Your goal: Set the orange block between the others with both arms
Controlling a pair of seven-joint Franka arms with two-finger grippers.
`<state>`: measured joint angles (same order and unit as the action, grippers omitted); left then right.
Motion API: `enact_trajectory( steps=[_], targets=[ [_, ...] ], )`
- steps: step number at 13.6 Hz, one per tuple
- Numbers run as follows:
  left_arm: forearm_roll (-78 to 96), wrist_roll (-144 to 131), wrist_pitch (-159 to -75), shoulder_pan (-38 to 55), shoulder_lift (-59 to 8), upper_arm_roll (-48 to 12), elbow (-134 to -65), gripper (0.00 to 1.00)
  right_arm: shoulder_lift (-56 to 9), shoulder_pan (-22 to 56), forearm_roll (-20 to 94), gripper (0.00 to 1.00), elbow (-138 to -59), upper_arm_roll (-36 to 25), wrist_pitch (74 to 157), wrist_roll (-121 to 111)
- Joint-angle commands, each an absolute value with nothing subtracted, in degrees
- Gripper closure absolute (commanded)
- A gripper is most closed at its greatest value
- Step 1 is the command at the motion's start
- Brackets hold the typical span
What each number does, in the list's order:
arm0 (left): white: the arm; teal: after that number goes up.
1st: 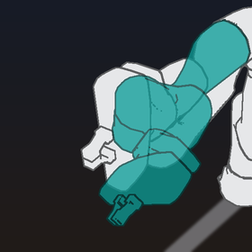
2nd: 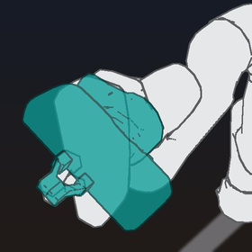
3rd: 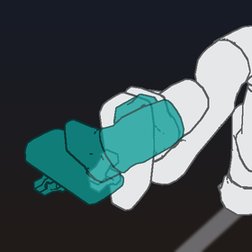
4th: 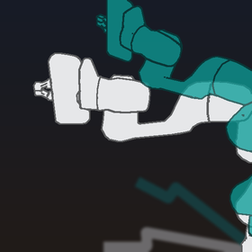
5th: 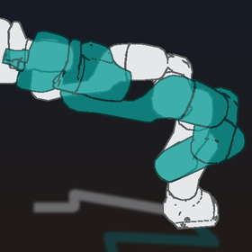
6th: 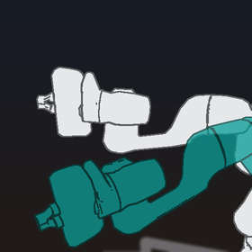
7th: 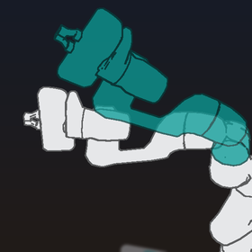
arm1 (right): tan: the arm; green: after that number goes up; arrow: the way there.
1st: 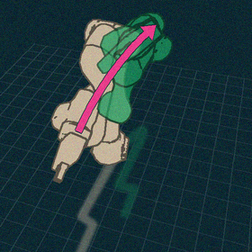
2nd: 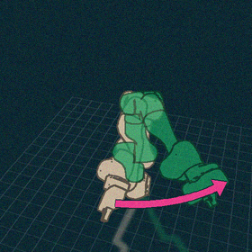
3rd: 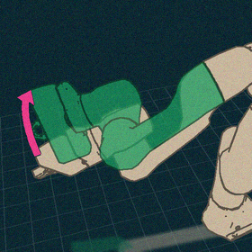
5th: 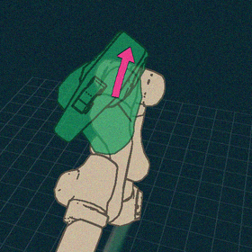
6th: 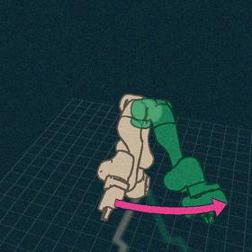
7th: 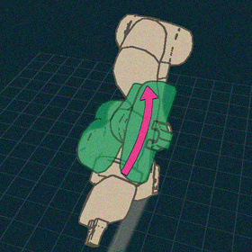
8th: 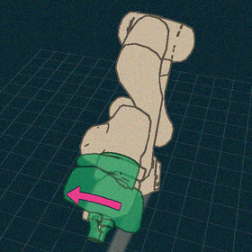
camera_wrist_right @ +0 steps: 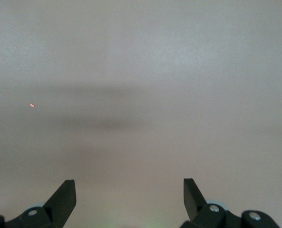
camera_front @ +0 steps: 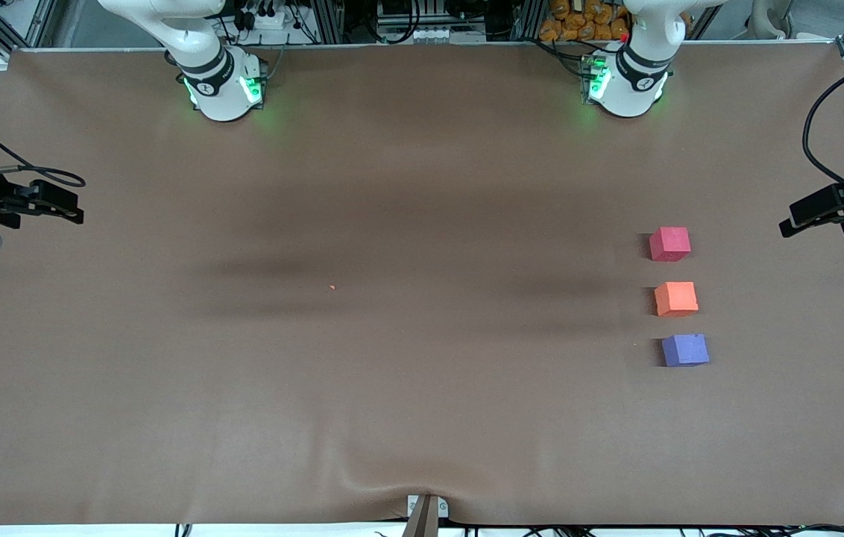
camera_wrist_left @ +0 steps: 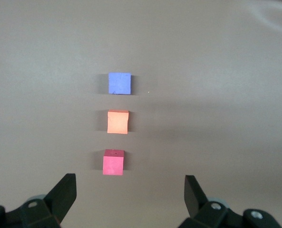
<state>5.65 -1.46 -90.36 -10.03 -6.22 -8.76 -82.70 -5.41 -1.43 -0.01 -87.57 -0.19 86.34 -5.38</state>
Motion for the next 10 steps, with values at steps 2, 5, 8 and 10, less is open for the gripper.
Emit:
enact_trajectory(
  steps=[2, 5, 8, 10],
  targets=[
    [2.9, -2.28, -88.42, -10.11, -2.81, -11.33, -82.44, 0.0, -5.54, -1.67, -0.53, 0.0, -87.28, 0.0, 85.87, -5.45],
    [2.9, -2.64, -86.84, -9.58, -1.24, -11.43, -83.05, 0.0, -5.54, -1.67, -0.53, 0.0, -87.28, 0.0, 85.96, -5.45],
    [0.44, -3.95, -86.84, -0.47, 2.44, -4.69, -87.87, 0.0, -5.62, -1.67, -0.53, 0.0, -87.28, 0.0, 85.96, -5.45],
    [0.09, -5.53, -87.1, 1.75, 6.4, -3.17, -92.96, 0.0, -5.62, -1.67, -0.53, 0.0, -87.28, 0.0, 85.96, -5.45]
  ],
)
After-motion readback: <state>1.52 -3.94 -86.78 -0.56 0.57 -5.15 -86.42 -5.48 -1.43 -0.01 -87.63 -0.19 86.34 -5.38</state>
